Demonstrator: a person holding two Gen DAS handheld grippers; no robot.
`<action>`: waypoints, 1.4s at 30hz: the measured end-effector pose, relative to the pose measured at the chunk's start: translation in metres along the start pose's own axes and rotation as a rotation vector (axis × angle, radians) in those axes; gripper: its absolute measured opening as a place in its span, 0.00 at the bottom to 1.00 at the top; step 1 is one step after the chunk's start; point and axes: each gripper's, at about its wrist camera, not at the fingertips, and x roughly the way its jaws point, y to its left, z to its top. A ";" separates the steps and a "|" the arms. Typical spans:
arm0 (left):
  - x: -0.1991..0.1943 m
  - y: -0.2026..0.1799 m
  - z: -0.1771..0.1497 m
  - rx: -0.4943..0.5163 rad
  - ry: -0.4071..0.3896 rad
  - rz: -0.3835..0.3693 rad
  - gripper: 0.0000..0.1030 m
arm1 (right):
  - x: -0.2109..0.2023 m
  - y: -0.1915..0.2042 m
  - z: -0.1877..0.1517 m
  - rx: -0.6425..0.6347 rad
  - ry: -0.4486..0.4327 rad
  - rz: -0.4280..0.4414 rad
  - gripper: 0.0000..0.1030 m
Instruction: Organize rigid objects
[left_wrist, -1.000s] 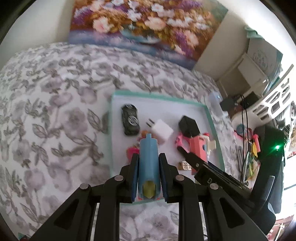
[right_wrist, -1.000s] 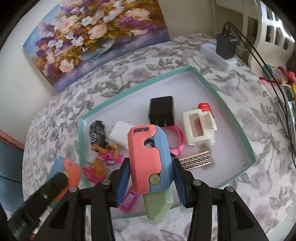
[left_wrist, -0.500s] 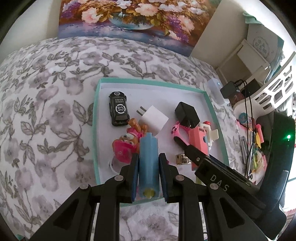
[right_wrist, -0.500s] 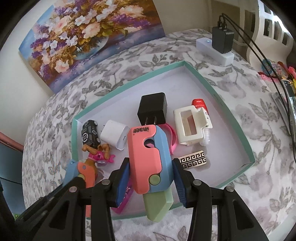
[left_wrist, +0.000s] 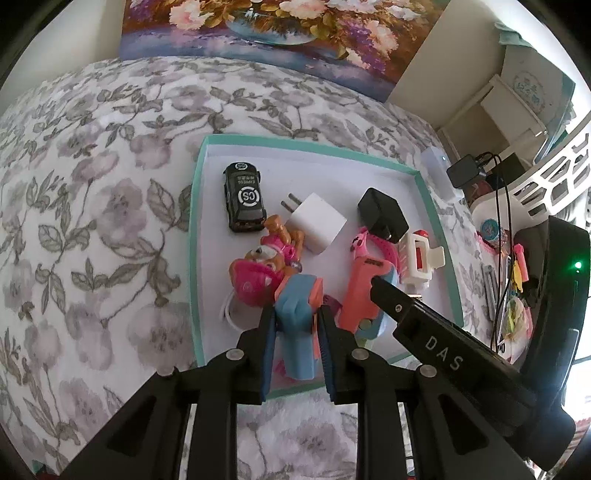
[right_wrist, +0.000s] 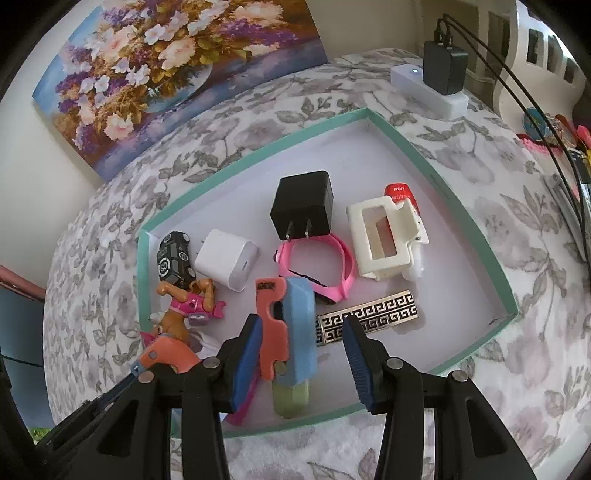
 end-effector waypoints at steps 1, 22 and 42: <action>-0.001 0.001 -0.001 -0.001 -0.002 0.002 0.23 | 0.000 0.001 -0.001 -0.003 0.001 0.000 0.47; -0.024 0.057 -0.019 -0.075 -0.082 0.283 0.64 | -0.011 0.019 -0.031 -0.110 -0.024 -0.080 0.70; -0.041 0.090 -0.034 -0.109 -0.142 0.437 0.97 | -0.031 0.042 -0.059 -0.213 -0.097 -0.098 1.00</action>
